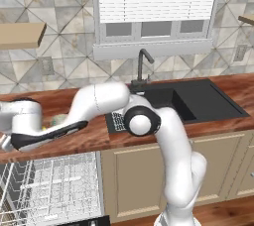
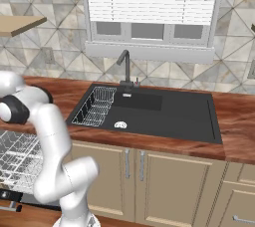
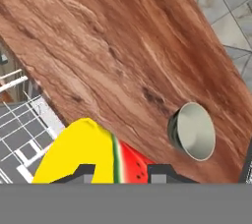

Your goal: Pick up the cup and bowl from the counter, place them in the dishwasher, and close the dishwasher door.

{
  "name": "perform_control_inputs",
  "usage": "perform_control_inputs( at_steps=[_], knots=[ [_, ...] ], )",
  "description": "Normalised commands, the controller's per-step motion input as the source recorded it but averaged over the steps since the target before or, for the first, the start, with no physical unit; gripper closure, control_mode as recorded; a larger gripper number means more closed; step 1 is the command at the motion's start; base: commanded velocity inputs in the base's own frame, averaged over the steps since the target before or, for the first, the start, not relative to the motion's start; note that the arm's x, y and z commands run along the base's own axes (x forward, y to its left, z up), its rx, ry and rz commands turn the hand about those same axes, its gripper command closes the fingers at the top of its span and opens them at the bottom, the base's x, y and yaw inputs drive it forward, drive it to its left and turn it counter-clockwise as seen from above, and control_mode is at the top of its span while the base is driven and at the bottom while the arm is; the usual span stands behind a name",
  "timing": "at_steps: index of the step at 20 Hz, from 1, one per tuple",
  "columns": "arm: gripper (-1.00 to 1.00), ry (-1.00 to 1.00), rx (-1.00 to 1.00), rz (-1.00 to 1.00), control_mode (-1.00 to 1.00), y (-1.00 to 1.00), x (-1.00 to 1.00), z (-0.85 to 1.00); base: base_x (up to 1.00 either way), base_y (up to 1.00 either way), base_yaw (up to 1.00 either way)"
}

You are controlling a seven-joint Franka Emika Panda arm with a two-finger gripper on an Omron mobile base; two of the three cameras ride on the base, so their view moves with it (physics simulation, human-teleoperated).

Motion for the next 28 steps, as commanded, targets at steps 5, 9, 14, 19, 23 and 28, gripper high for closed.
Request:
perform_control_inputs(
  at_steps=[5, 9, 14, 19, 23, 28],
  knots=[
    [1.0, -0.15, 0.0, 0.15, -1.0, -0.14, -0.38, -0.48, 0.0, 0.0, 0.0],
    [1.0, -0.15, 0.0, 0.13, -1.0, -0.36, -0.39, -0.46, 0.0, 0.0, 0.0],
    [1.0, -0.15, 0.0, 0.08, -1.0, -0.21, -0.43, -0.05, 0.0, 0.0, 0.0],
    [1.0, -0.05, 0.0, 0.06, -1.0, -0.05, -0.25, -0.26, 0.0, 0.0, 0.0],
    [1.0, 0.0, 0.0, 0.06, -1.0, 0.0, -0.05, -0.47, 0.0, 0.0, 0.0],
    [1.0, 0.03, -0.03, 0.04, -1.0, 0.0, 0.0, -0.56, 0.0, 0.0, 0.0]
  ],
)
